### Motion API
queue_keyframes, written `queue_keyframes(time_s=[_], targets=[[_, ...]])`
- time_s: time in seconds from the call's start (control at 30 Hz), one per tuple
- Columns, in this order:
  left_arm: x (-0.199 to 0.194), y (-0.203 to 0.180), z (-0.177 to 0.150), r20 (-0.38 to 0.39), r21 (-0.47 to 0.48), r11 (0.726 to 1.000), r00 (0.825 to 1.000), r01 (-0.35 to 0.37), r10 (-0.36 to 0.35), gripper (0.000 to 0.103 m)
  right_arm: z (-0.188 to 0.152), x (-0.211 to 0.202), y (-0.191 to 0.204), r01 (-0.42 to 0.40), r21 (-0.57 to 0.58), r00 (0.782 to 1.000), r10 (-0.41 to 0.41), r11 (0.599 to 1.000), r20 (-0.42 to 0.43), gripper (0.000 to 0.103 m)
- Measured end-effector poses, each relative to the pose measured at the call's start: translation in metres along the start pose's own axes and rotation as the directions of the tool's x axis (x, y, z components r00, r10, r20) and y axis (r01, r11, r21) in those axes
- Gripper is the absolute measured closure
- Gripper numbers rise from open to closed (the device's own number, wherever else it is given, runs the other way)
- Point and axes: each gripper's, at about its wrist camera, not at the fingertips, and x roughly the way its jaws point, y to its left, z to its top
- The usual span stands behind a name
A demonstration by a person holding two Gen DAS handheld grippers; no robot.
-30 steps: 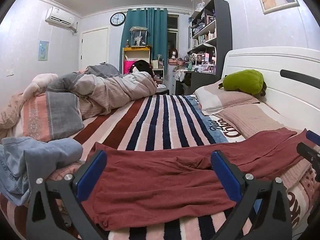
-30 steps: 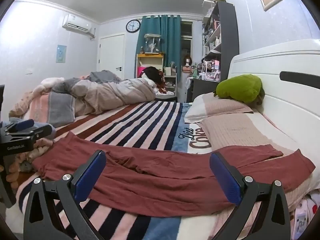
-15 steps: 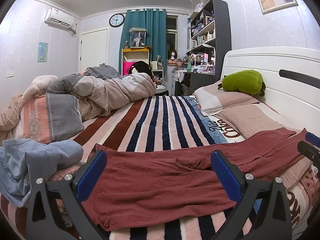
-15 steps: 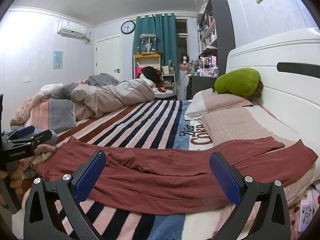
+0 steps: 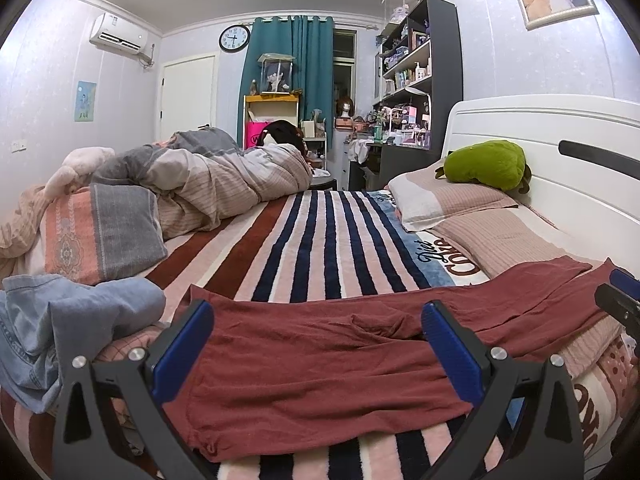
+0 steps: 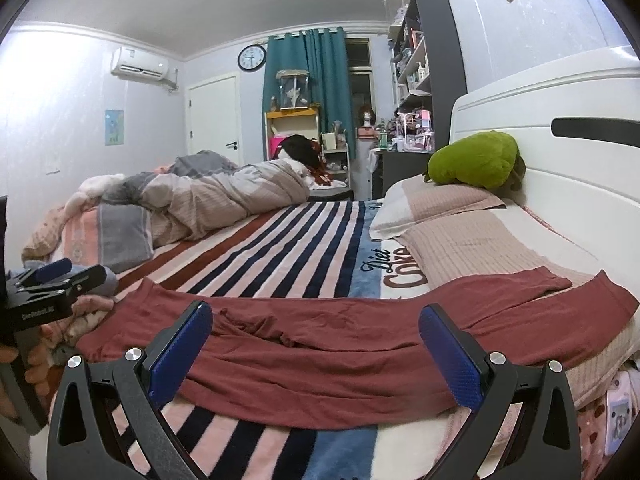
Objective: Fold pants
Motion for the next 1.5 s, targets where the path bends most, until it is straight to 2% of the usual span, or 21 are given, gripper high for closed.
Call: queue_keyframes(time_s=[0.13,0.33,0.37,0.47,0.53,0.6,0.67,0.73,0.83,0.9,0.97,1.07,1.17,1.27,1.33,1.37,1.43,1.47,1.5], targets=[[0.003,0.001,0.0,-0.009,-0.001,1.0,1.0,0.003,-0.003,0.0,-0.001,0.001,0.001,-0.002,0.021,1.0,0.002,1.0,0.002,0.001],[0.013,0.004,-0.007,-0.06,-0.013,1.0,0.998,0.014,-0.015,0.001,-0.011,0.012,0.004,-0.023,0.01,0.997,0.024,1.0,-0.068,0.002],[0.017,0.005,-0.01,-0.082,-0.02,1.0,0.996,0.023,-0.025,0.001,-0.014,0.015,0.004,-0.025,0.005,0.996,0.025,1.0,-0.08,0.003],[0.027,0.014,-0.025,-0.153,-0.055,0.997,0.986,0.051,-0.059,0.001,-0.026,0.024,0.002,-0.029,0.029,0.993,0.032,0.999,-0.115,0.02],[0.036,0.024,-0.042,-0.226,-0.097,0.994,0.971,0.052,-0.073,0.001,-0.041,0.033,-0.007,-0.041,0.082,0.984,0.054,0.996,-0.171,0.021],[0.047,0.035,-0.062,-0.3,-0.147,0.988,0.949,0.053,-0.095,0.001,-0.06,0.042,-0.018,-0.05,0.156,0.963,0.089,0.987,-0.254,0.023],[0.055,0.044,-0.081,-0.357,-0.195,0.98,0.927,0.046,-0.114,0.001,-0.079,0.052,-0.026,-0.031,0.196,0.952,0.089,0.98,-0.294,0.031],[0.064,0.055,-0.099,-0.404,-0.259,0.965,0.901,0.051,-0.156,0.002,-0.099,0.061,-0.033,-0.001,0.233,0.935,0.083,0.973,-0.345,0.038],[0.074,0.063,-0.119,-0.43,-0.319,0.946,0.882,0.051,-0.192,0.004,-0.12,0.069,-0.043,0.024,0.292,0.912,0.099,0.956,-0.397,0.04],[0.078,0.066,-0.126,-0.423,-0.342,0.938,0.883,0.05,-0.201,0.005,-0.127,0.071,-0.048,0.03,0.351,0.902,0.126,0.936,-0.414,0.04],[0.08,0.067,-0.127,-0.408,-0.357,0.933,0.891,0.047,-0.201,0.005,-0.13,0.077,-0.054,0.041,0.4,0.902,0.139,0.916,-0.41,0.04],[0.086,0.072,-0.124,-0.392,-0.38,0.924,0.899,0.038,-0.198,0.005,-0.129,0.093,-0.063,0.058,0.473,0.914,0.144,0.879,-0.38,0.04],[0.093,0.081,-0.122,-0.4,-0.397,0.918,0.898,0.01,-0.183,0.006,-0.128,0.104,-0.076,0.098,0.491,0.917,0.113,0.865,-0.382,0.04],[0.099,0.085,-0.121,-0.398,-0.398,0.917,0.904,-0.02,-0.154,0.015,-0.126,0.113,-0.085,0.138,0.485,0.921,0.069,0.863,-0.385,0.044],[0.103,0.086,-0.12,-0.4,-0.387,0.921,0.908,-0.044,-0.124,0.03,-0.125,0.12,-0.089,0.171,0.475,0.921,0.032,0.863,-0.389,0.052],[0.105,0.087,-0.12,-0.405,-0.378,0.924,0.908,-0.058,-0.109,0.035,-0.124,0.122,-0.093,0.192,0.474,0.918,0.014,0.859,-0.397,0.059],[0.107,0.088,-0.119,-0.413,-0.363,0.928,0.907,-0.08,-0.083,0.059,-0.124,0.123,-0.098,0.22,0.476,0.912,-0.006,0.852,-0.411,0.07],[0.108,0.091,-0.118,-0.416,-0.356,0.931,0.906,-0.085,-0.077,0.067,-0.123,0.122,-0.099,0.225,0.473,0.911,-0.012,0.852,-0.411,0.079],[0.108,0.092,-0.118,-0.417,-0.349,0.933,0.906,-0.087,-0.071,0.079,-0.122,0.122,-0.1,0.228,0.469,0.912,-0.019,0.853,-0.41,0.089]])
